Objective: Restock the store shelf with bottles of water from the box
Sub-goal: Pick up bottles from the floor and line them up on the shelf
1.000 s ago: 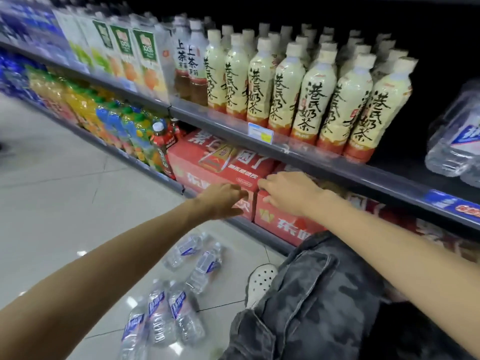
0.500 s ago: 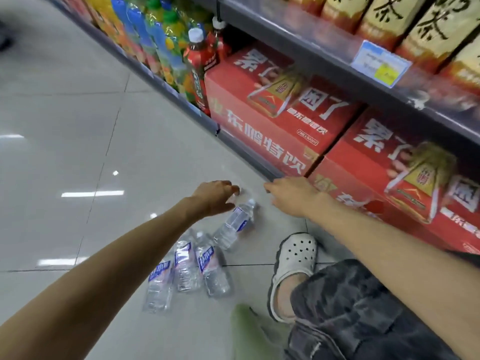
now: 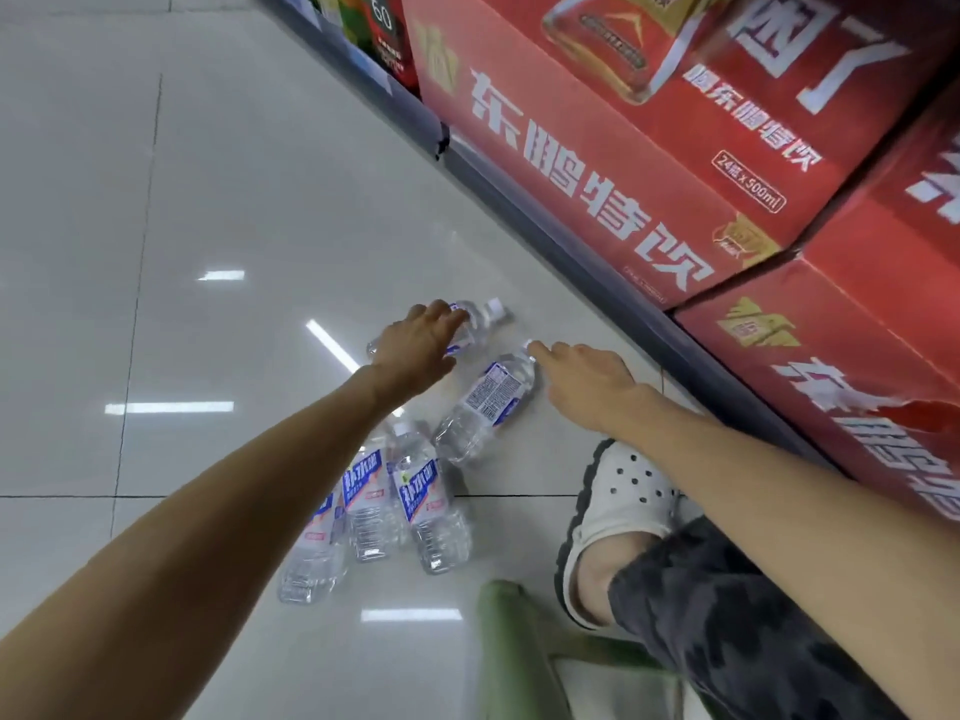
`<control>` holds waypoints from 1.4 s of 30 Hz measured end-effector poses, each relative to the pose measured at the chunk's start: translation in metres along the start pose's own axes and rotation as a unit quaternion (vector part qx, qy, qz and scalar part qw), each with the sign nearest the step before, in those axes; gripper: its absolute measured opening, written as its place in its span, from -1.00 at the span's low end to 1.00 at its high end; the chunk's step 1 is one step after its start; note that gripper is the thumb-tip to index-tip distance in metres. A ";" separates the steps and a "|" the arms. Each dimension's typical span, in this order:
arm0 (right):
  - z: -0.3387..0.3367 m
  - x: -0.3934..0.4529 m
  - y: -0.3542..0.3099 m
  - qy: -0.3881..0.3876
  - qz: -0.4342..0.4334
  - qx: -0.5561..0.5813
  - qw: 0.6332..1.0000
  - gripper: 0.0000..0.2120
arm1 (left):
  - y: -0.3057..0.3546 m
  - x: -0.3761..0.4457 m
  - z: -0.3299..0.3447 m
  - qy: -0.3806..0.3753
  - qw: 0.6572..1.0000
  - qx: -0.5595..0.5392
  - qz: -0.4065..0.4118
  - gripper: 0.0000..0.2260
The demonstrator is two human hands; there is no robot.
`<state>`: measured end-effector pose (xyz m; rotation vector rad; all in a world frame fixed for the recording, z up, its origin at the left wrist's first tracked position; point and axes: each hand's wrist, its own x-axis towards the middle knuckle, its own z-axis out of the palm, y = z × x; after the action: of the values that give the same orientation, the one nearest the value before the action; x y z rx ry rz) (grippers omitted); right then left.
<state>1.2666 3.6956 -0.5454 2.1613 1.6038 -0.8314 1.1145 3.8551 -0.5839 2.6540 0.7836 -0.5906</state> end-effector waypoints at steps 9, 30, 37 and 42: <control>0.039 0.043 -0.011 -0.042 0.065 0.231 0.970 -0.35 | -0.006 0.045 0.040 0.008 0.997 -0.048 -0.052 -0.18; 0.066 0.079 -0.025 -0.009 0.282 0.668 0.688 -0.15 | -0.009 0.038 0.056 0.019 0.993 -0.087 -0.079 -0.30; 0.058 0.050 -0.012 -0.044 0.205 0.662 0.720 -0.09 | 0.004 0.005 0.047 0.047 0.976 -0.184 -0.104 -0.32; 0.029 0.020 -0.020 0.005 0.185 0.522 0.833 -0.24 | 0.012 -0.014 0.030 0.091 0.972 -0.193 -0.098 -0.35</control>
<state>1.2443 3.7003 -0.5785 2.9882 0.6446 -1.8317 1.1015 3.8271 -0.6007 2.3075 1.0997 -0.2104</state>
